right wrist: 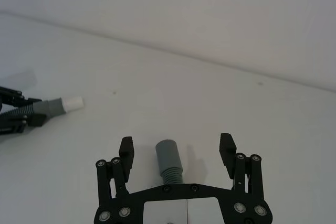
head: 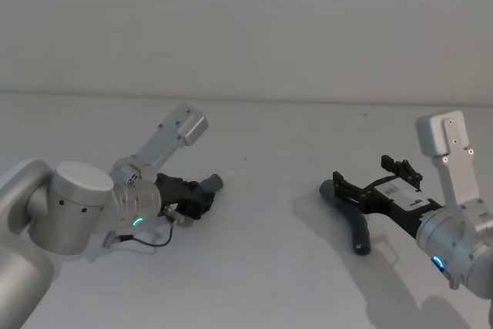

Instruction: Use both hands to pick up one end of the pipe from the table, align the ends, and insert them.

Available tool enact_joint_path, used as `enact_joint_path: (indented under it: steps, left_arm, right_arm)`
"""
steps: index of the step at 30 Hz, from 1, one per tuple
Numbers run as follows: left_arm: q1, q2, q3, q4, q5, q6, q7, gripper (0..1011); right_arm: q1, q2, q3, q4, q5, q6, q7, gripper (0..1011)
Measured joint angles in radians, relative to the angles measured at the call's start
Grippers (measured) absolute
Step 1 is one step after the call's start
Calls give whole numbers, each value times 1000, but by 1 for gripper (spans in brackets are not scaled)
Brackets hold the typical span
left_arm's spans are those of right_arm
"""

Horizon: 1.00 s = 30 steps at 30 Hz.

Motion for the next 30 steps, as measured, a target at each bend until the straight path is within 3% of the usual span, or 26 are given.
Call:
enact_joint_path:
  steps: [13, 30]
  left_arm:
    - [0, 0, 0, 0, 0, 0, 0, 357]
    - [0, 0, 0, 0, 0, 0, 0, 357]
  right_arm:
    - [54, 35, -25, 22, -7, 115, 61, 1001]
    - [106, 42, -48, 78, -16, 160, 120, 1001]
